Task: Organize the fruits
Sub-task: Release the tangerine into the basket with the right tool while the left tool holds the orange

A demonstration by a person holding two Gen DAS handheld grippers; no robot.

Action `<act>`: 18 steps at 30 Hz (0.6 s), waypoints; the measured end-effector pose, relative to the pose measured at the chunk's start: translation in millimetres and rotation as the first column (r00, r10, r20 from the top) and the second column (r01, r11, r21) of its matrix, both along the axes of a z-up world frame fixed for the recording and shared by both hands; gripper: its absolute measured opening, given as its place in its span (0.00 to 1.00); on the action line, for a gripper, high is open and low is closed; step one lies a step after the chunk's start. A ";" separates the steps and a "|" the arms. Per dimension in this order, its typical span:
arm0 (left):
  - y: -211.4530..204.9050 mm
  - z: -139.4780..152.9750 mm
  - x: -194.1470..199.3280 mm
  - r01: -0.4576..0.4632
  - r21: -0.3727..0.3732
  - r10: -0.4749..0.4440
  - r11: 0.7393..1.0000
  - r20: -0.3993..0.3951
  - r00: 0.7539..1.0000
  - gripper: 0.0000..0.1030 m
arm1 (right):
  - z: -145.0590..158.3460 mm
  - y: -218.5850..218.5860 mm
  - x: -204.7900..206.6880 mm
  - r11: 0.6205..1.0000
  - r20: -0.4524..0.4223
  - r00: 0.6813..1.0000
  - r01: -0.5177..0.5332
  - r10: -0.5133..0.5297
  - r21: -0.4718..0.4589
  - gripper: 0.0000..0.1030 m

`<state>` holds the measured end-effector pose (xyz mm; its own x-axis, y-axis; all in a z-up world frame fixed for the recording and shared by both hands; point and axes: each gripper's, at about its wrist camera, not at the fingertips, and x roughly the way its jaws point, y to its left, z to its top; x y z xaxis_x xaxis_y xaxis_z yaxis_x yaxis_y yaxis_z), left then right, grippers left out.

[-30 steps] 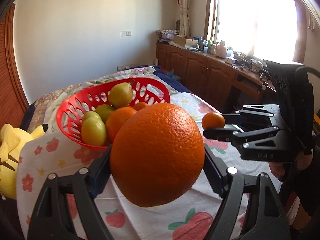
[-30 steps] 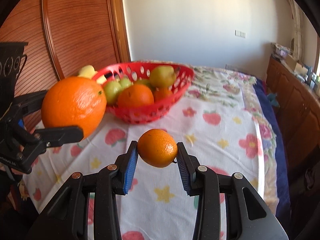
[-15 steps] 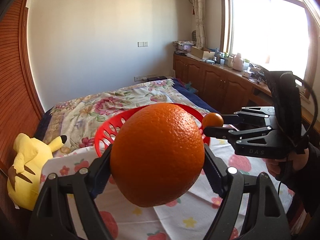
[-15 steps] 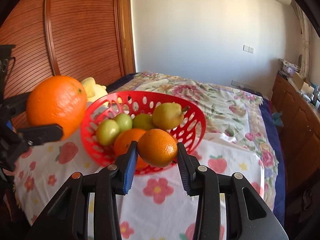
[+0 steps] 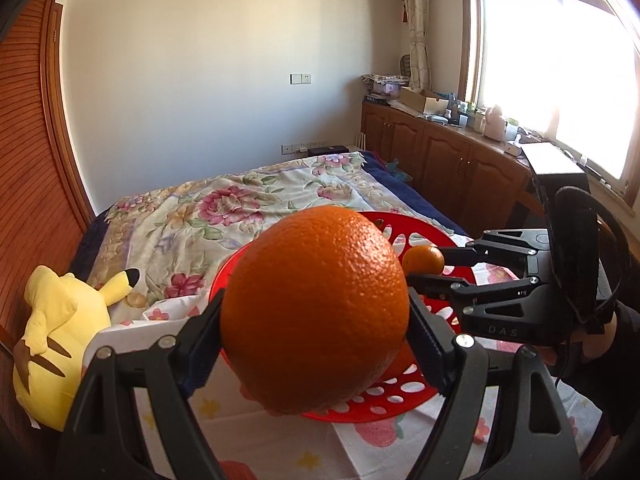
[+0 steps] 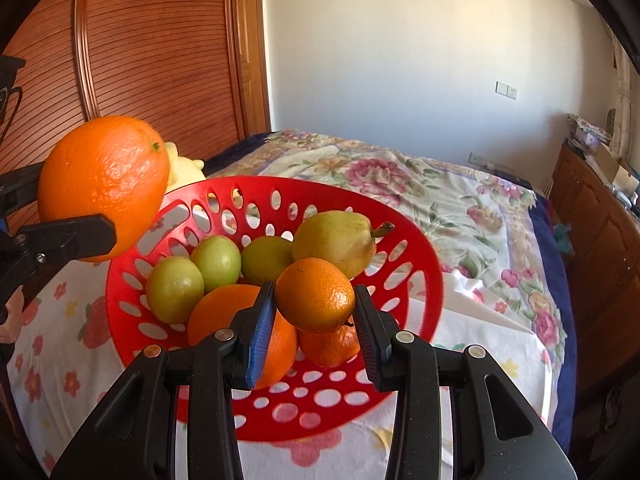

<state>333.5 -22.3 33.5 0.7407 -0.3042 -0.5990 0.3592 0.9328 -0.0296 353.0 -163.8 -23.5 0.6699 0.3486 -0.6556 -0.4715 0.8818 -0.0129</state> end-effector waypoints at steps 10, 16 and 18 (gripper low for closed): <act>-11.2 -11.4 22.9 -0.008 0.005 0.008 1.000 -0.021 1.000 0.79 | -2.7 -3.1 6.6 0.999 0.000 1.000 -0.010 0.010 0.044 0.47; -22.2 -16.0 34.1 -0.004 0.019 0.004 1.000 -0.029 1.000 0.79 | 1.1 -11.1 -0.1 0.998 0.017 1.000 -0.004 0.003 0.065 0.49; -26.0 -17.9 36.5 -0.004 0.023 0.004 1.000 -0.034 0.999 0.79 | 4.4 -14.4 -1.9 0.997 0.023 1.000 -0.001 -0.001 0.076 0.50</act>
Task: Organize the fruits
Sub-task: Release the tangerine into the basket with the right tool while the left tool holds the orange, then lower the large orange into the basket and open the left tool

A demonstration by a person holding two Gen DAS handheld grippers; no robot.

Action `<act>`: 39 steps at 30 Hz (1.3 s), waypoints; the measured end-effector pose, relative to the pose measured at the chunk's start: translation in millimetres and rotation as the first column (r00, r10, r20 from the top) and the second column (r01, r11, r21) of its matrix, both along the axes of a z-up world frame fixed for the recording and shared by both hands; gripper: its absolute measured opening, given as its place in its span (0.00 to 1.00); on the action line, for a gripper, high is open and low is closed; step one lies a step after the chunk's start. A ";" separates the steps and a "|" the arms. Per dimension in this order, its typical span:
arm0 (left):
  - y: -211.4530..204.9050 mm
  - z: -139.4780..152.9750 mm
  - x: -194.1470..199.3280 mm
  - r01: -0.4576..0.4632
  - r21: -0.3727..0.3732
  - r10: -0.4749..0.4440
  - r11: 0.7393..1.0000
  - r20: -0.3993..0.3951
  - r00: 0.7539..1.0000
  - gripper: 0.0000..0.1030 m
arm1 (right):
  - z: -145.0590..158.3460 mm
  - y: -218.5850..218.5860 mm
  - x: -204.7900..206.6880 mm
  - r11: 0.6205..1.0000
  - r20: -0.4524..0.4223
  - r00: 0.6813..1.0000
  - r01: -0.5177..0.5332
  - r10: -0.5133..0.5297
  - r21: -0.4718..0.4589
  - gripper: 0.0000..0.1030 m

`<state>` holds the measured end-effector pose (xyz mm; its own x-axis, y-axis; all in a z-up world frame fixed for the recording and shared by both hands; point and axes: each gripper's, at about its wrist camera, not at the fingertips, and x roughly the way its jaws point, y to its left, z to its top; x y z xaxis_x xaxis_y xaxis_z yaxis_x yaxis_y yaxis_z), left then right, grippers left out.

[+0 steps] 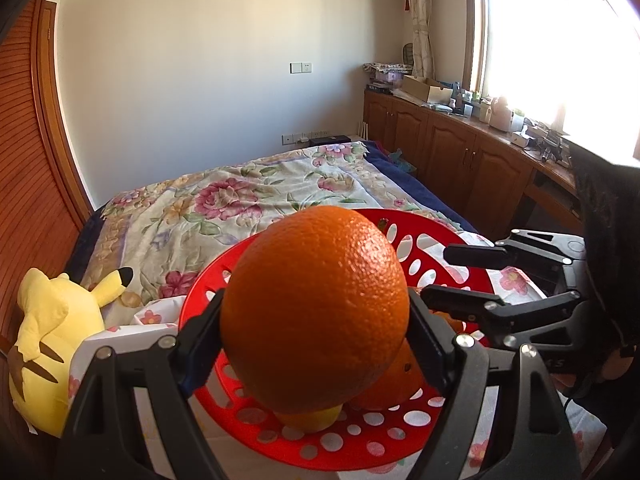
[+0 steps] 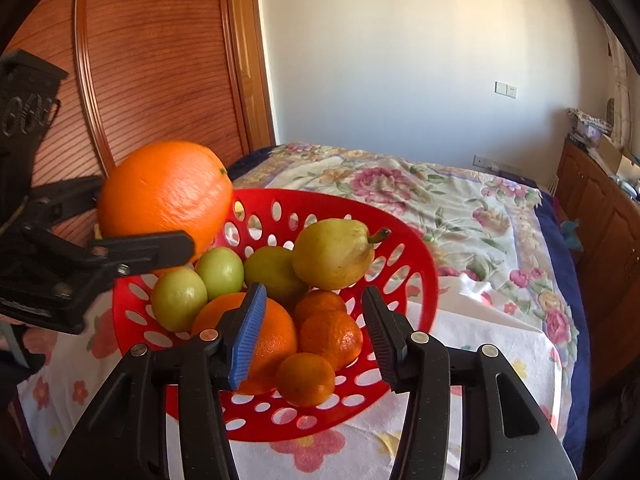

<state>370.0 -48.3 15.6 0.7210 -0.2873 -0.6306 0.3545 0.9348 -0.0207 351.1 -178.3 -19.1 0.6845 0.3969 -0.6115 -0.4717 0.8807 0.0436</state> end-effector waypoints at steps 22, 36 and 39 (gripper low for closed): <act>-30.5 -27.4 17.7 -0.013 0.125 0.018 0.992 -0.038 0.999 0.80 | 5.0 -12.0 -10.4 1.000 0.014 1.000 0.010 -0.010 0.010 0.51; -25.6 -30.8 22.9 -0.045 0.089 0.050 0.995 -0.057 0.997 0.80 | -0.2 -13.5 -13.5 1.000 -0.001 1.000 0.011 -0.011 0.008 0.52; -22.8 -23.9 14.2 -0.055 0.083 0.057 0.995 -0.020 0.998 0.80 | -0.2 -13.3 -14.3 1.000 -0.001 1.000 0.011 -0.011 0.006 0.52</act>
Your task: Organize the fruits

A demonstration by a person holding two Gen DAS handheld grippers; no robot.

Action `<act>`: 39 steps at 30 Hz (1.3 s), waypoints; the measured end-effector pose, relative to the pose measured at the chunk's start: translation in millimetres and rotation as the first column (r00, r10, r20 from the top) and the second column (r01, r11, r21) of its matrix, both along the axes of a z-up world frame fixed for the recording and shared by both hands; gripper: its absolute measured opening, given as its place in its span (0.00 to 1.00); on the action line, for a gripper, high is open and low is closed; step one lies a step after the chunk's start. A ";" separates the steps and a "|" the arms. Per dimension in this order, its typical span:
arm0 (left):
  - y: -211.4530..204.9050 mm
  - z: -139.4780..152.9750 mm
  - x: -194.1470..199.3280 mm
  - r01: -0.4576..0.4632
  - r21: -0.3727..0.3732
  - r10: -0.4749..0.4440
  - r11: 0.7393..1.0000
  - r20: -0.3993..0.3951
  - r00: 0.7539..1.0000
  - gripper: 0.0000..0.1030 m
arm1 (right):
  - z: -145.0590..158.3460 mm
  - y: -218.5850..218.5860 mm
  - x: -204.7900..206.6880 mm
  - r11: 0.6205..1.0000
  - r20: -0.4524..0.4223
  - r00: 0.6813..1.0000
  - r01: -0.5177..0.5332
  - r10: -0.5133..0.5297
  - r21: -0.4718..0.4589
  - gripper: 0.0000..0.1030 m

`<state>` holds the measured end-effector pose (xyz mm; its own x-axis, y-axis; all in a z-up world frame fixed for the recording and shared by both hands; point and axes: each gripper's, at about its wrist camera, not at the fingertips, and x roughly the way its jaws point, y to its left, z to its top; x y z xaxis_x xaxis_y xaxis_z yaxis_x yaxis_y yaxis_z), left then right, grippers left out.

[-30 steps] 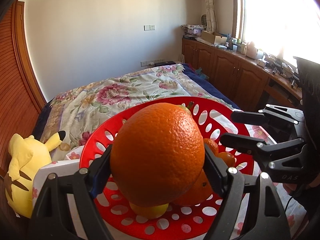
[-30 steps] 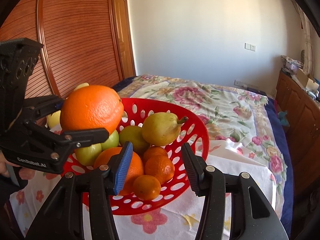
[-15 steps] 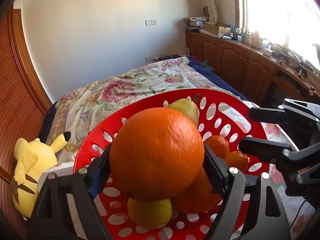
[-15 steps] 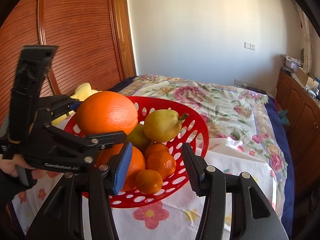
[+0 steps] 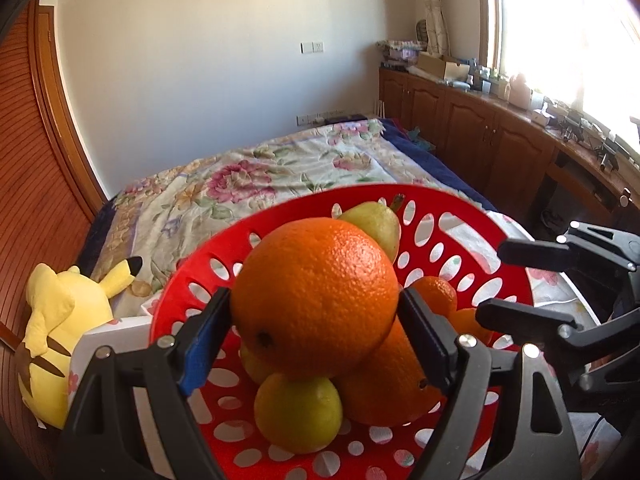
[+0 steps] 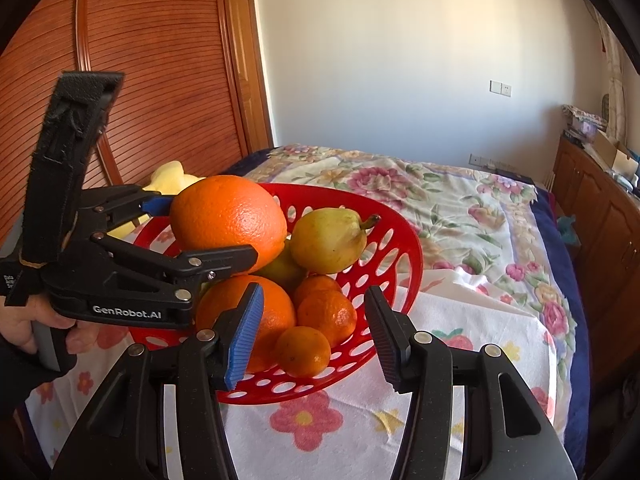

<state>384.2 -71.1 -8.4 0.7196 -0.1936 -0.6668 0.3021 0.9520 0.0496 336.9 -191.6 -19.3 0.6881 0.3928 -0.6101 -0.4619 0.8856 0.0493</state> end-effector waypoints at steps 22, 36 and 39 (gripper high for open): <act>46.3 19.9 -116.8 -0.012 -0.121 0.022 0.993 0.079 0.997 0.81 | 0.9 12.3 -87.2 0.995 0.016 0.997 0.078 -0.079 0.054 0.62; 58.6 16.1 -192.6 -0.059 -0.111 0.070 0.992 0.106 0.992 0.82 | 6.7 18.9 -151.6 0.983 0.075 0.982 0.169 -0.174 0.064 0.74; 65.5 13.3 -204.6 -0.084 -0.109 0.095 0.991 0.100 0.990 0.82 | 8.2 19.6 -162.4 0.982 0.083 0.980 0.176 -0.181 0.069 0.75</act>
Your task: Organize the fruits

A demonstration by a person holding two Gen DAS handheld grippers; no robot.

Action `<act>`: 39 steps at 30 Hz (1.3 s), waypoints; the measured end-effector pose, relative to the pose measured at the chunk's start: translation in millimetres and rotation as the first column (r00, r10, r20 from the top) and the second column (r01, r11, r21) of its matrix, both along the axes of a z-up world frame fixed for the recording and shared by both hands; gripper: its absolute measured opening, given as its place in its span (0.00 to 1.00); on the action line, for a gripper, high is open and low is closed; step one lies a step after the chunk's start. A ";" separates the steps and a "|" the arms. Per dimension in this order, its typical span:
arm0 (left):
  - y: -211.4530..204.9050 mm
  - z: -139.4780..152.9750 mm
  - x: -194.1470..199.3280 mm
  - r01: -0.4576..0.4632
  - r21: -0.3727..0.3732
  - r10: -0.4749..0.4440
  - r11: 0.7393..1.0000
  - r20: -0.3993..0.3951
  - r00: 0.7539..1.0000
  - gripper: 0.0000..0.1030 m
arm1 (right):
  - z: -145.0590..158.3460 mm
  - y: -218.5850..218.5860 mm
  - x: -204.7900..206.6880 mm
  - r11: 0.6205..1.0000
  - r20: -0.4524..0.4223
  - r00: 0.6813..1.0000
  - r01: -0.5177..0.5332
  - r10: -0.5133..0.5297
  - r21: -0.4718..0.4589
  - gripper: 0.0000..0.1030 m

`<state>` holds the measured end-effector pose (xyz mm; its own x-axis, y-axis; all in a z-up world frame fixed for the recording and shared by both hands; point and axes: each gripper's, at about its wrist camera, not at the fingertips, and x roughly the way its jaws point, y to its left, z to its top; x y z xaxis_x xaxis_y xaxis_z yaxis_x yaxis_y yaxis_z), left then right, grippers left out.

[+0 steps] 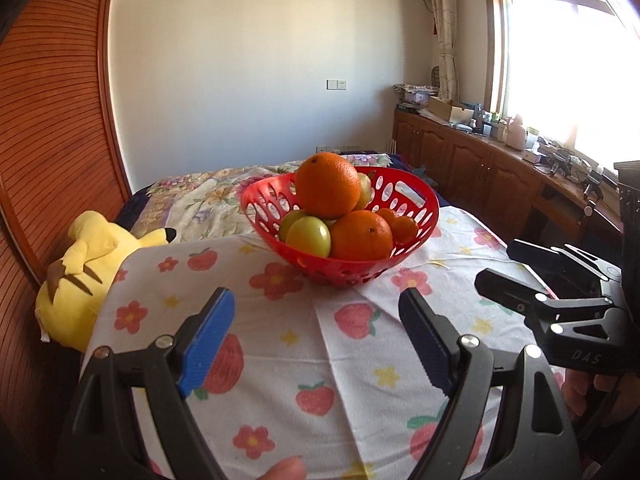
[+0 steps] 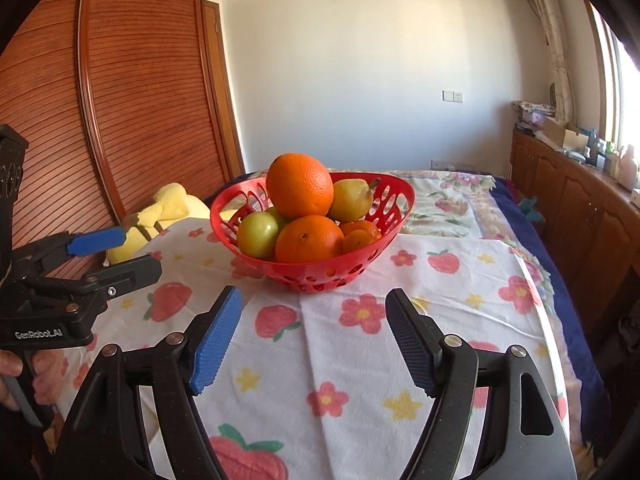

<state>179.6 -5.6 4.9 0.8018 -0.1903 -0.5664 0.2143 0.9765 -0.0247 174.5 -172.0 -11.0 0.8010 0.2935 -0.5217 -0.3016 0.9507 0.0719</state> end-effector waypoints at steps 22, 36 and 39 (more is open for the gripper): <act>3.2 22.6 -81.9 -0.042 0.001 0.041 0.999 0.087 0.995 0.83 | 26.2 -7.4 -70.4 0.998 0.092 0.994 0.061 -0.064 0.029 0.75; 5.2 29.7 -104.2 -0.057 0.014 0.055 0.998 0.135 0.989 0.84 | 31.8 -11.2 -91.0 0.995 0.139 0.985 0.095 -0.098 0.027 0.75; 5.1 29.3 -105.8 -0.058 0.009 0.056 0.998 0.134 0.989 0.84 | 31.4 -11.1 -90.8 0.995 0.138 0.986 0.095 -0.097 0.024 0.75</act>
